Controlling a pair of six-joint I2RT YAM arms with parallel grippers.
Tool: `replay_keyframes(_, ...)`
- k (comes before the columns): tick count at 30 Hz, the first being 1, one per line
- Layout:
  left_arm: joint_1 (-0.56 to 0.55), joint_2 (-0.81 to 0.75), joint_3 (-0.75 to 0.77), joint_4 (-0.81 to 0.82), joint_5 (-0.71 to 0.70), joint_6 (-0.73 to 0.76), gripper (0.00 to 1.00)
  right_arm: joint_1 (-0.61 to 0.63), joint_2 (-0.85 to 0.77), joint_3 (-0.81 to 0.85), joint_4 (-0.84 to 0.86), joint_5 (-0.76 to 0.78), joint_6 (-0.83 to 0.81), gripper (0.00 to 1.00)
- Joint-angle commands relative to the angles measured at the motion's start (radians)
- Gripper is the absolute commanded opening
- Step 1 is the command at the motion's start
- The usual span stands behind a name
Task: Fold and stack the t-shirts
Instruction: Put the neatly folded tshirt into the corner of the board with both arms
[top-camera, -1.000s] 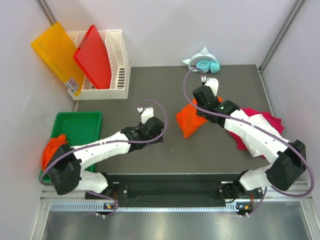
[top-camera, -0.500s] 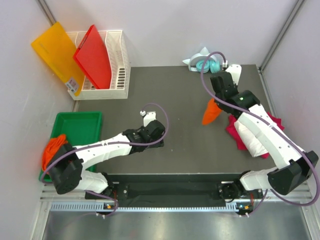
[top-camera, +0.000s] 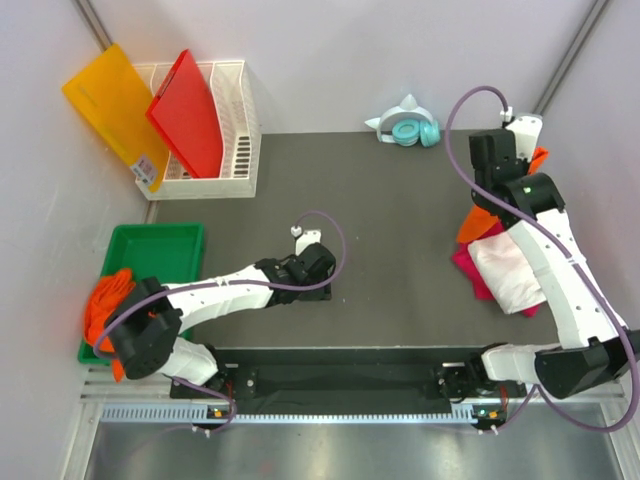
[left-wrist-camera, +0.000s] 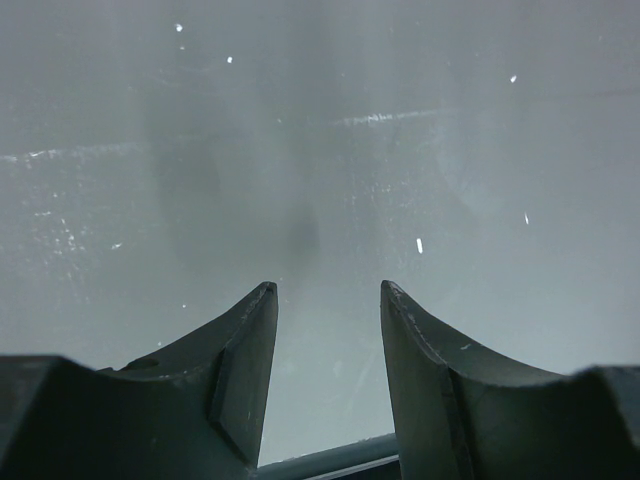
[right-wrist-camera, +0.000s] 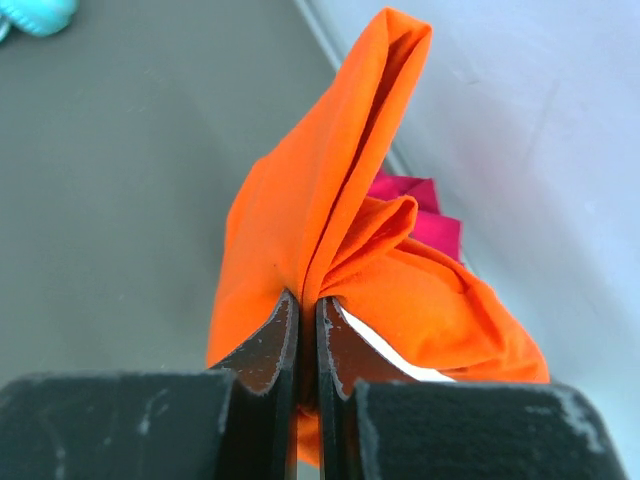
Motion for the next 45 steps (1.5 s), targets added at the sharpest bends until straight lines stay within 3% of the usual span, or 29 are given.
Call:
replay_keyframes(1, -0.007, -0.001, 0.014, 0.042, 0.024, 0.036, 0.5, -0.028, -0.043, 0.056, -0.02, 0.058, -0.022, 0.0)
replay_keyframes(9, -0.007, 0.01, 0.012, 0.046, 0.052, 0.066, 0.5, -0.03, -0.128, -0.146, -0.064, 0.058, 0.087, 0.0)
replay_keyframes(13, -0.007, 0.031, 0.017, 0.053, 0.072, 0.077, 0.5, -0.031, -0.174, -0.287, -0.11, 0.039, 0.214, 0.0)
replay_keyframes(23, -0.007, 0.071, 0.038, 0.06, 0.104, 0.099, 0.5, -0.042, -0.229, -0.45, -0.268, 0.061, 0.473, 0.0)
replay_keyframes(32, -0.007, 0.068, 0.04, 0.06, 0.111, 0.114, 0.5, -0.071, -0.23, -0.392, -0.215, 0.079, 0.401, 0.0)
replay_keyframes(33, -0.007, 0.072, 0.04, 0.063, 0.116, 0.115, 0.49, -0.071, -0.226, -0.323, -0.119, 0.023, 0.315, 0.0)
replay_keyframes(36, -0.007, 0.066, 0.035, 0.065, 0.116, 0.115, 0.49, -0.069, -0.195, -0.231, -0.043, -0.049, 0.256, 0.0)
replay_keyframes(45, -0.007, 0.05, 0.058, 0.056, 0.086, 0.122, 0.49, -0.05, -0.069, -0.034, 0.051, -0.25, 0.133, 0.0)
